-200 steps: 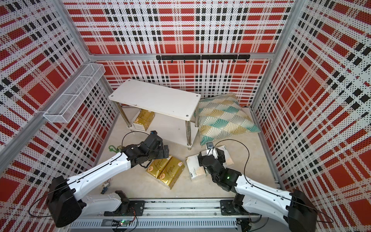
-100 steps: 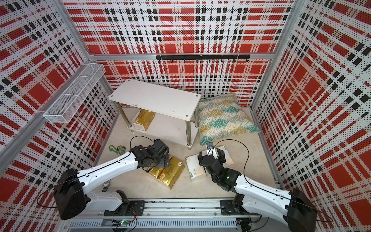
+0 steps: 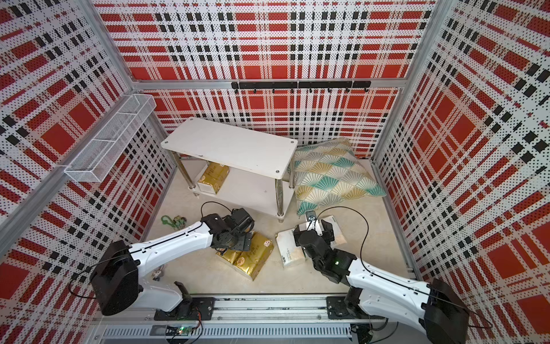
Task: Place the tissue boxes on the shelf by color
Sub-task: Move the box of tissues to the center of the board.
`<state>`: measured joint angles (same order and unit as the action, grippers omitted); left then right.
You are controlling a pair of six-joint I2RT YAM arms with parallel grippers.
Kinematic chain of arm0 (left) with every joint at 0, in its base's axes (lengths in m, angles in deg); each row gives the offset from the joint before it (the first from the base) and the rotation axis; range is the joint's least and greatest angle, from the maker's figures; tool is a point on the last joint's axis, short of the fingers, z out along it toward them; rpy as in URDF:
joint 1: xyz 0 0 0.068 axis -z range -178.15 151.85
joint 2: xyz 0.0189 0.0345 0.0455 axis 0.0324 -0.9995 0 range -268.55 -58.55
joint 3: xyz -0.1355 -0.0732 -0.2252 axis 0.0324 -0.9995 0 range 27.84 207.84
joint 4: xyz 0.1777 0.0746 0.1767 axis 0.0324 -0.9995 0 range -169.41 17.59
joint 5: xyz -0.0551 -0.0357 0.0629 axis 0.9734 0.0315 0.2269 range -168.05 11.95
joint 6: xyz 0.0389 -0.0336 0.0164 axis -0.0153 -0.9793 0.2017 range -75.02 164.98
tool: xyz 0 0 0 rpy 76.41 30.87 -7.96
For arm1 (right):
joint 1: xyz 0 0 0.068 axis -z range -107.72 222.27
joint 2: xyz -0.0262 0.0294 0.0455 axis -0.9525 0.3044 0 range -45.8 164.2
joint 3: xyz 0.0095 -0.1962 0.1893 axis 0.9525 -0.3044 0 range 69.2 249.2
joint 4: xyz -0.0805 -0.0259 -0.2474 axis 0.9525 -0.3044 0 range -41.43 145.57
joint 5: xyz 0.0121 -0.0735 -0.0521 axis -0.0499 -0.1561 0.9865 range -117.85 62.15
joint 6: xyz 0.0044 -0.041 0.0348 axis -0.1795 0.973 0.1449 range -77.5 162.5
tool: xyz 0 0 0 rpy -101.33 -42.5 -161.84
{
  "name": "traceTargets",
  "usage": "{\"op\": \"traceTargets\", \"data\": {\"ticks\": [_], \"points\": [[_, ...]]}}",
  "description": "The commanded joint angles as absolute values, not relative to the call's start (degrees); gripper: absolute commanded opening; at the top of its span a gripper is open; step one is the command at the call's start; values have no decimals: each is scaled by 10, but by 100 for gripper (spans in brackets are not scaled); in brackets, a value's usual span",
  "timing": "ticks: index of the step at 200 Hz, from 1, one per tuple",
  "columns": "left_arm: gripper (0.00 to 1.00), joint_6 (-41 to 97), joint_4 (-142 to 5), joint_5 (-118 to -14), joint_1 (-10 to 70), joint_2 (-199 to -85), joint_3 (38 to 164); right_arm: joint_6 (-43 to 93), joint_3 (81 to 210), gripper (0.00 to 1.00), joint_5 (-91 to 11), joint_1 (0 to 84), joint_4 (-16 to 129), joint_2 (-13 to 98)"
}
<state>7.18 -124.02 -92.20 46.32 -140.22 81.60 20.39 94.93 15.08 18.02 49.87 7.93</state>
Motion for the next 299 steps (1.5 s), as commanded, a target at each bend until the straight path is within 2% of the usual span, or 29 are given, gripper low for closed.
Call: {"op": "traceTargets", "data": {"ticks": [1,105,228,299], "points": [[99,85,-1224,-916,444,-1407,802,204,956,100,162,178,508,78],[100,33,-1127,-899,321,-1325,720,205,956,100,154,178,516,87],[91,34,-1063,-915,229,-1303,671,211,948,100,147,178,533,88],[90,119,-1022,-922,89,-1349,705,213,948,100,134,178,553,107]]}}
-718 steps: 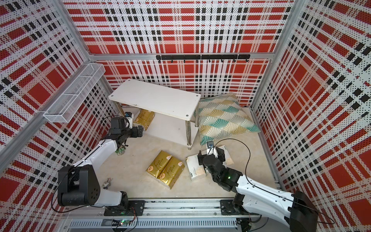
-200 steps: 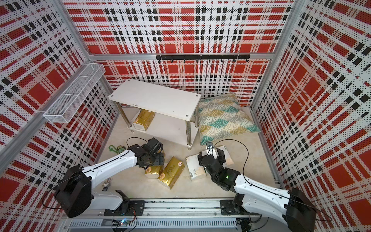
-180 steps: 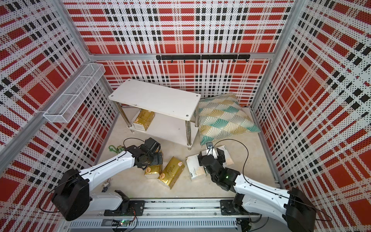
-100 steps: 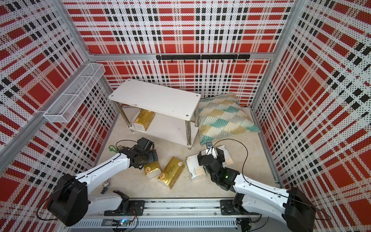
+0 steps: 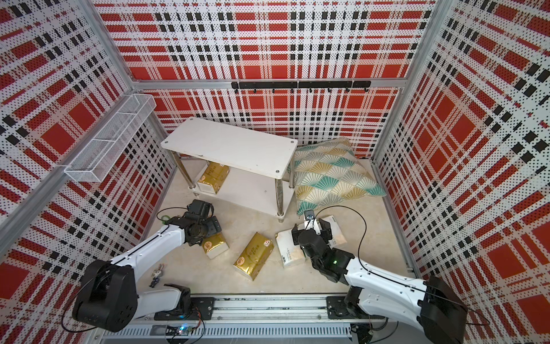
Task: Place the tissue boxes on the shelf by color
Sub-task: Move the box of tissues to the center of the board.
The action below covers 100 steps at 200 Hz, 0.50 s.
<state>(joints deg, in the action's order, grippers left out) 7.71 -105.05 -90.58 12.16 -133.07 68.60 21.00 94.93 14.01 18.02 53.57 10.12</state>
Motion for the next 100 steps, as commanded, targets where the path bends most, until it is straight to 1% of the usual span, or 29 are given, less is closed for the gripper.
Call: {"op": "traceTargets", "data": {"ticks": [1,33,100], "points": [[90,121,-1020,-921,88,-1351,706,213,948,100,134,178,553,107],[90,148,-992,-913,72,-1380,725,211,944,100,133,178,552,105],[93,192,-988,-942,45,-1439,785,206,938,100,133,178,546,97]]}}
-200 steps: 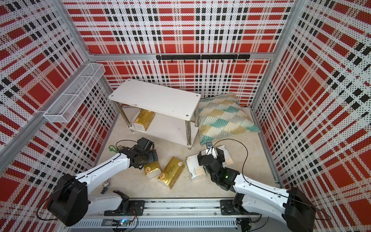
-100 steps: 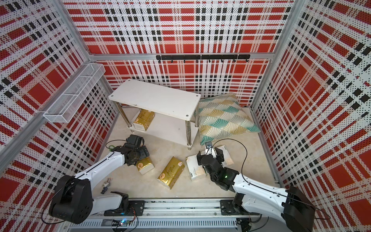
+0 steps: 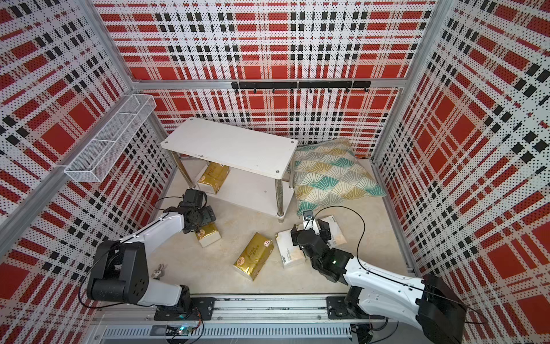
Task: Place the tissue boxes on the shelf by color
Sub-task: Move the box of tissues to the center of the board.
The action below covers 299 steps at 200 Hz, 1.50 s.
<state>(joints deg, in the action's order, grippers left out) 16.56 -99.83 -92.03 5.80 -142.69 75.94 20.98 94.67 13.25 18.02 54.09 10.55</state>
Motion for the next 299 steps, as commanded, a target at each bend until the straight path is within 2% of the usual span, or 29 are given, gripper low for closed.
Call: {"op": "traceTargets", "data": {"ticks": [1,40,71,116,152,195,299], "points": [[93,193,-989,-942,45,-1439,786,206,938,100,133,178,546,97],[100,203,-993,-923,47,-1427,787,206,935,100,136,178,543,91],[99,193,-1008,-937,67,-1397,778,208,939,100,135,178,545,95],[99,112,-1031,-1010,136,-1326,747,212,938,100,132,178,552,96],[99,63,-1039,-1037,156,-1291,712,217,937,100,128,178,557,97],[99,-8,-1069,-1087,235,-1260,682,218,933,100,134,178,557,93],[99,-64,-1029,-1109,275,-1246,602,220,929,100,131,179,566,97]]}}
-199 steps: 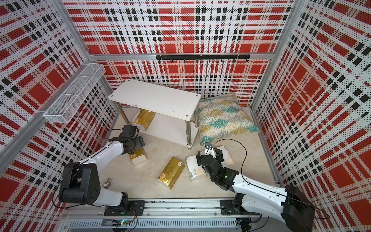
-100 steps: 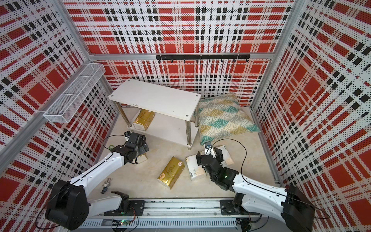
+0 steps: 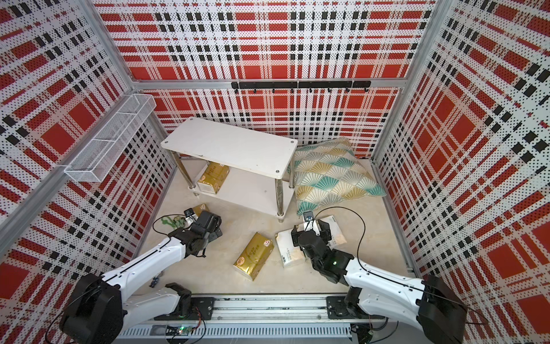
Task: Place the tissue boxes on the shelf by color
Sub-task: Move the box of tissues to the center of the board, then pick up the box of tissues from the center of the board.
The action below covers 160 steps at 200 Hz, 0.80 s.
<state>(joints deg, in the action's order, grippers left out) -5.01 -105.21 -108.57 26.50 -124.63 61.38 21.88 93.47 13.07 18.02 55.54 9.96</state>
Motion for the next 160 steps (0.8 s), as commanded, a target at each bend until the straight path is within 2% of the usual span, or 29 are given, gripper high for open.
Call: {"op": "traceTargets", "data": {"ticks": [1,63,160], "points": [[99,-64,-1029,-1109,276,-1247,601,220,929,100,131,179,567,97],[99,-38,-985,-1137,274,-1264,579,221,926,100,131,179,567,96],[100,20,-908,-1110,224,-1314,564,221,928,100,130,179,568,104]]}}
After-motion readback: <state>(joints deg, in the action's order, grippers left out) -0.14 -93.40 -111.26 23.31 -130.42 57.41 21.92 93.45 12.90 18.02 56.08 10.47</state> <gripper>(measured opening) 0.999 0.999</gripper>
